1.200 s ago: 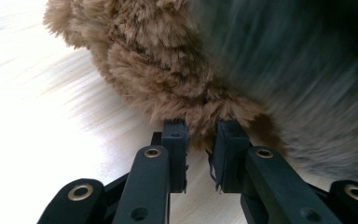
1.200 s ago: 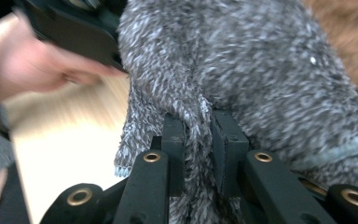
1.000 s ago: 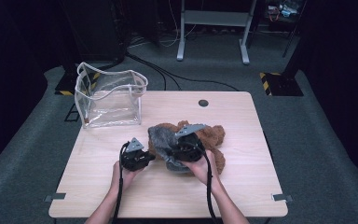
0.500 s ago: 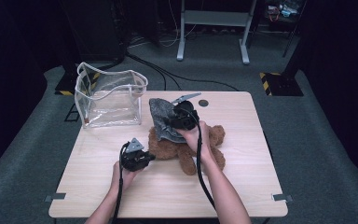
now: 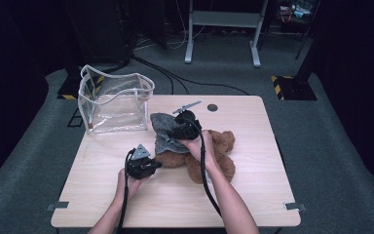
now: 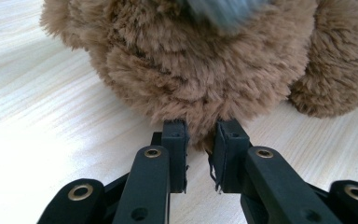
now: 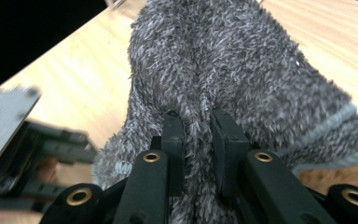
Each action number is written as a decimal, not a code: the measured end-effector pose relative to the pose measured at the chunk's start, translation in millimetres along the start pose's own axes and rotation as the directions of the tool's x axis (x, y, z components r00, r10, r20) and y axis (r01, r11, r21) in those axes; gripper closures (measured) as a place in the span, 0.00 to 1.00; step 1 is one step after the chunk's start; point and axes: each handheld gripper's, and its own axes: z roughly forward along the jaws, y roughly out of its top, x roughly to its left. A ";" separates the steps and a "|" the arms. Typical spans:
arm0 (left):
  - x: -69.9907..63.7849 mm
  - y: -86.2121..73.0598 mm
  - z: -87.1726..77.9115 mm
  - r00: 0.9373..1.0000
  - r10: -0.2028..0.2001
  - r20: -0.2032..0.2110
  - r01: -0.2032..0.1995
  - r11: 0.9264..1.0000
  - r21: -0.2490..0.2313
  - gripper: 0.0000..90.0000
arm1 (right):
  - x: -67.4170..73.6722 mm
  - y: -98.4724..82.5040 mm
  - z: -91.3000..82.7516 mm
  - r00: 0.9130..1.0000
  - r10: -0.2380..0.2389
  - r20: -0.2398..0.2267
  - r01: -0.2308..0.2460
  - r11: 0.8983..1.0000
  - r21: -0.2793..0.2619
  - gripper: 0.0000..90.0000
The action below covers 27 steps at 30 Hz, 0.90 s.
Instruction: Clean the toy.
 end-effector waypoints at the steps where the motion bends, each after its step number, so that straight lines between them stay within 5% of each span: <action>1: -0.1 0.0 -0.1 1.000 0.000 0.000 0.000 1.000 0.001 0.86 | 2.2 -3.1 -0.7 1.000 -0.020 -0.004 0.020 1.000 -0.005 0.85; 4: 1.1 -0.5 -0.2 1.000 -0.004 0.004 0.004 1.000 0.002 0.86 | 16.7 -20.6 -4.5 0.999 -0.027 -0.025 0.027 1.000 0.014 0.86; 17: 3.3 -2.6 -0.3 1.000 -0.011 0.010 0.011 1.000 -0.007 0.86 | 36.6 -75.1 13.5 0.995 -0.081 -0.065 0.085 0.994 0.063 0.86; 23: 4.6 -5.7 1.2 1.000 -0.004 0.010 0.005 1.000 -0.030 0.86 | 39.2 -83.1 13.5 0.994 -0.089 -0.070 0.095 0.992 0.088 0.86; 24: 4.8 -5.9 1.2 1.000 -0.003 0.011 0.003 0.999 -0.033 0.86 | 41.7 -83.3 9.8 0.996 -0.061 -0.072 0.068 0.993 0.093 0.86; 27: 4.9 -7.5 1.7 1.000 -0.006 0.013 0.006 0.999 -0.043 0.86 | 42.3 -80.4 0.3 0.993 -0.093 -0.069 0.097 0.993 0.065 0.86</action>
